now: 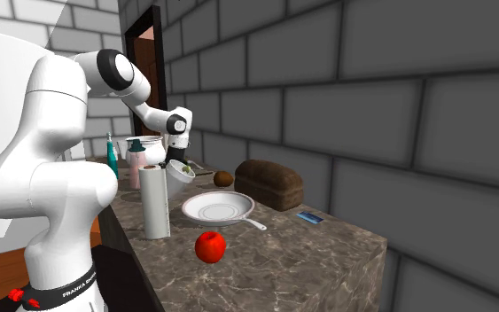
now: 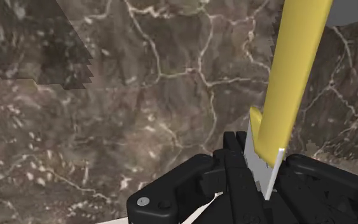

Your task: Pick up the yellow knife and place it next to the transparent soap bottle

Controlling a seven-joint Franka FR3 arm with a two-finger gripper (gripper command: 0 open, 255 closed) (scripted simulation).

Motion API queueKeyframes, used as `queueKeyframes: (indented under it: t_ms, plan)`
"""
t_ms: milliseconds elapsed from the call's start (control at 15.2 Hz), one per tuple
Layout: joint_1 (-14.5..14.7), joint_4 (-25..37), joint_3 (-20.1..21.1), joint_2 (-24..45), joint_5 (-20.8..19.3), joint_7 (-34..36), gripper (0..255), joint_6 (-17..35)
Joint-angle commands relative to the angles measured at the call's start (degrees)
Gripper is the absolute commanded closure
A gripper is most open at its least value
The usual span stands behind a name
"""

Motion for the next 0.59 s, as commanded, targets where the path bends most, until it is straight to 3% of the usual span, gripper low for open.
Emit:
queueKeyframes:
  t_ms: [0,66,396,528]
  plan:
    - [0.0,-0.01,0.01,0.02,0.01,0.0,255,-0.01]
    - [0.01,0.0,0.01,0.02,0.01,0.01,0,-0.01]
    - [0.01,0.0,0.01,0.02,0.01,0.01,0,-0.01]
    - [-0.32,2.14,-0.57,-1.16,-0.97,0.64,0,-3.21]
